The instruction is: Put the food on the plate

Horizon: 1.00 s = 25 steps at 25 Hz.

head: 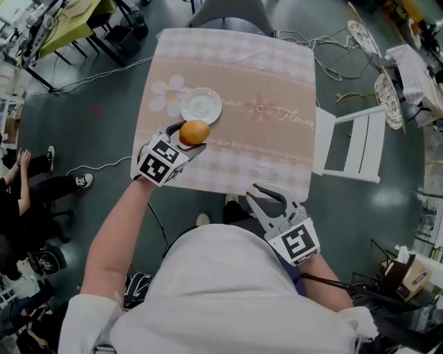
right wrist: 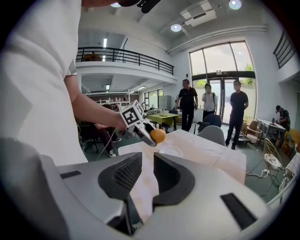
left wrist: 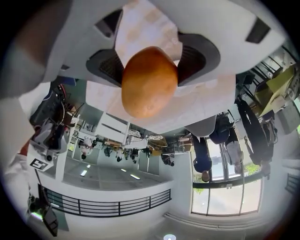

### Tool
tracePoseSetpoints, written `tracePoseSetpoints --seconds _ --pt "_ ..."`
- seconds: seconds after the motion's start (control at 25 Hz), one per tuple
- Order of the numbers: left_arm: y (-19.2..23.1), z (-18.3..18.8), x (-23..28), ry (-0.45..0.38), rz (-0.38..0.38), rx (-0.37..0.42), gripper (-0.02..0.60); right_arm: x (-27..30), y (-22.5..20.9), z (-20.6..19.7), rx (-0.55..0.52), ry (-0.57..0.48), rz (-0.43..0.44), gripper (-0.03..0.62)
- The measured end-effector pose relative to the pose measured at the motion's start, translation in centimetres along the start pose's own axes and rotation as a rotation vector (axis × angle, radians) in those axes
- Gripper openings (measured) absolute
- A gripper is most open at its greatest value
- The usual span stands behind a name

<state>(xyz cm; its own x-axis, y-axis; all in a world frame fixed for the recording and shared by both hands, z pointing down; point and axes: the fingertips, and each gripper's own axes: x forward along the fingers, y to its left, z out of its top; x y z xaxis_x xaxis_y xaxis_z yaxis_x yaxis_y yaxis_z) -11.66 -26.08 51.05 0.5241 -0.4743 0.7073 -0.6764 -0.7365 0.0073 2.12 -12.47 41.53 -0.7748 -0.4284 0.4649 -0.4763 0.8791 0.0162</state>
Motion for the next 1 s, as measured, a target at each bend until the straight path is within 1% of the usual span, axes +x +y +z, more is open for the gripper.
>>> tracePoseSetpoints --seconds 0.2,0.32,0.44,0.6,0.72,0.8,0.88,1.0 --pt "4.6 -0.6 5.0 0.138 0.041 0.042 0.365 0.2 -4.2 -0.4 0.039 0.001 -0.002 0.087" --pt "6.7 -1.2 7.9 0.217 0.064 0.073 0.365 0.1 -6.4 -0.6 0.032 0.016 -0.004 0.087" --pt "8.3 -2.4 10.3 0.314 0.086 0.104 0.365 0.0 -8.1 -1.4 0.048 0.032 -0.009 0.087" --pt "9.7 -4.0 13.0 0.427 0.108 0.156 0.367 -0.1 -10.1 -2.6 0.105 0.03 -0.026 0.087" --pt "10.3 -4.8 14.1 0.479 0.119 0.171 0.367 -0.2 -11.1 -3.1 0.102 0.046 -0.025 0.087" --pt "10.6 -5.4 14.6 0.51 0.122 0.185 0.367 -0.1 -11.8 -3.4 0.125 0.039 -0.033 0.087" --pt "10.8 -5.6 14.8 0.532 0.124 0.193 0.367 0.0 -12.4 -3.7 0.143 0.03 -0.039 0.087" --pt "10.8 -5.7 14.9 0.548 0.119 0.192 0.367 0.0 -13.2 -3.7 0.135 0.038 -0.036 0.087"
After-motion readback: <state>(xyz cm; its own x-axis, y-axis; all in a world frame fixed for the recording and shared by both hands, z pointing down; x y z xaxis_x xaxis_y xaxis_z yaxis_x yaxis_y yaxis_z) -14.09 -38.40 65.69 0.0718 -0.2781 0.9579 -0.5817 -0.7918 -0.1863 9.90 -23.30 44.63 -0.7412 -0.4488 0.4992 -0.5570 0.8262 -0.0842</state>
